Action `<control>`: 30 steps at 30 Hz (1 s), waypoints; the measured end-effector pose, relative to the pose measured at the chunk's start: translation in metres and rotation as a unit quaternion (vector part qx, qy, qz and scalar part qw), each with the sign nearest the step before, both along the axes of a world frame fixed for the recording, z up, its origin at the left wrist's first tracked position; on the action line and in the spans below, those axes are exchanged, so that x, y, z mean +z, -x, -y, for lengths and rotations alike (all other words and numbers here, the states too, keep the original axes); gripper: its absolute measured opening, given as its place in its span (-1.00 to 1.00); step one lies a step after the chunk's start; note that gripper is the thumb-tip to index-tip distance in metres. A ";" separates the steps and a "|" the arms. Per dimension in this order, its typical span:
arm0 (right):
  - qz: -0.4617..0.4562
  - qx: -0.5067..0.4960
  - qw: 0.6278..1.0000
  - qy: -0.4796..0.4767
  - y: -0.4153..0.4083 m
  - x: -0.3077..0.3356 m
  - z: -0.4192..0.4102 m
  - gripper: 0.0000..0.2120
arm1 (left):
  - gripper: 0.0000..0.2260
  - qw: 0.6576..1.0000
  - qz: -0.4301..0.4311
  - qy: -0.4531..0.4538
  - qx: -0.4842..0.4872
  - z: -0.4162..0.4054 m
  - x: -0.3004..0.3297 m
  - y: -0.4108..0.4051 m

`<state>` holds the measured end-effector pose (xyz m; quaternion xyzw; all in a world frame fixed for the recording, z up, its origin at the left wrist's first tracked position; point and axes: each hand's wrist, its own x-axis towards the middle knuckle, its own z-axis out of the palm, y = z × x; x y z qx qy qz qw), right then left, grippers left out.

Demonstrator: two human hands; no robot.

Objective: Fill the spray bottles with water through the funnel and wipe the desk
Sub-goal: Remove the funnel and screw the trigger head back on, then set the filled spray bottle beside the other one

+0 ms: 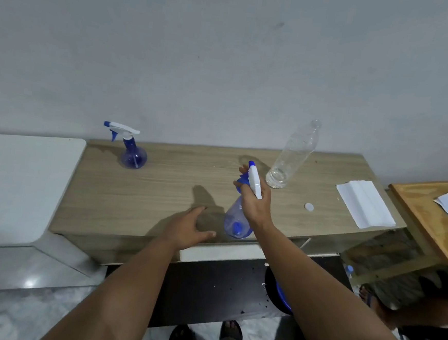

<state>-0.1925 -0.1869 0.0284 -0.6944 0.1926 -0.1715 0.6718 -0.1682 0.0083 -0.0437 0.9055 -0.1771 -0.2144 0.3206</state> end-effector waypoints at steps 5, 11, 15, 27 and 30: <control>0.045 0.069 0.996 0.031 -0.014 0.025 -0.026 -0.52 | -0.25 0.998 0.047 -0.039 0.025 -0.039 0.019 -0.006; 0.009 0.180 0.975 0.132 -0.021 0.019 -0.063 -0.57 | -0.32 0.991 0.073 -0.071 0.086 -0.082 0.032 -0.003; -0.020 0.234 0.949 0.211 -0.017 0.006 -0.080 -0.61 | -0.35 0.984 0.083 -0.086 0.131 -0.101 0.035 0.004; -0.201 0.350 0.852 0.334 0.007 -0.043 -0.078 -0.88 | -0.37 0.953 0.119 -0.157 0.231 -0.092 0.036 0.028; -0.221 0.359 0.840 0.341 0.004 -0.043 -0.069 -0.86 | -0.36 0.948 0.117 -0.161 0.248 -0.082 0.036 0.031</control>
